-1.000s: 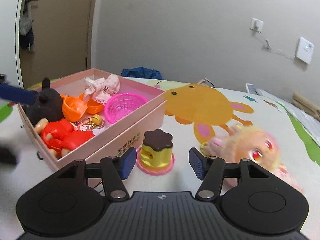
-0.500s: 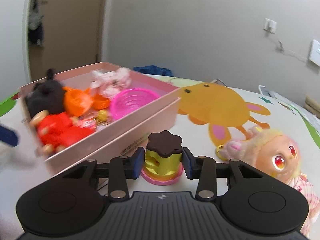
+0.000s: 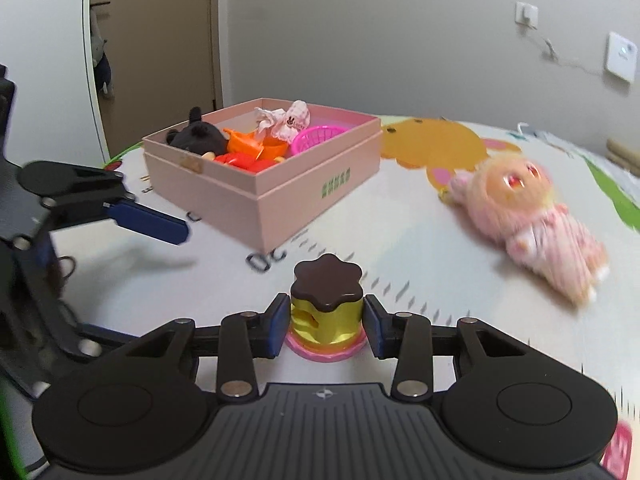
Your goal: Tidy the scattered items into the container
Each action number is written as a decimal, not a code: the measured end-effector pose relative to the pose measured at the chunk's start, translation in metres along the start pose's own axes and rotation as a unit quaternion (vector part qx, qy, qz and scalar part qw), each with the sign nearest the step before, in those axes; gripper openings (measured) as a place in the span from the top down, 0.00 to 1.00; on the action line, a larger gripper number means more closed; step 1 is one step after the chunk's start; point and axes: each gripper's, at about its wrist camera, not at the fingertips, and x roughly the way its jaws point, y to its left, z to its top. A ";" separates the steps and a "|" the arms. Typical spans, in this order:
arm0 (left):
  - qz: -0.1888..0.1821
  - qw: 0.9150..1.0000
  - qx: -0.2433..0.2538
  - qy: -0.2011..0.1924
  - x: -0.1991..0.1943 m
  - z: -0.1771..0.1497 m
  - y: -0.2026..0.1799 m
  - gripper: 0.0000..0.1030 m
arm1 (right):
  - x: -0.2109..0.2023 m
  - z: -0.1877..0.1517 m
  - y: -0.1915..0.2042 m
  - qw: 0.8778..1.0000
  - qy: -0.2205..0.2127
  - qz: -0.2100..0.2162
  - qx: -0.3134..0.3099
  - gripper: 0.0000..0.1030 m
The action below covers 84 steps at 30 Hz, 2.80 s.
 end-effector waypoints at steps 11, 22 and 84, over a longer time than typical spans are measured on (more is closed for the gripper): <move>0.008 1.000 -0.007 0.007 0.039 0.025 -0.033 0.05 | -0.055 -0.038 -0.053 0.976 -0.087 -0.123 0.158 0.26; 0.053 0.998 -0.020 0.028 0.065 0.036 -0.043 0.47 | -0.063 -0.057 -0.071 0.958 -0.128 -0.134 0.220 0.14; 0.102 0.973 -0.146 -0.148 -0.032 0.022 0.062 0.08 | -0.030 0.009 -0.024 0.987 -0.050 -0.141 0.065 0.00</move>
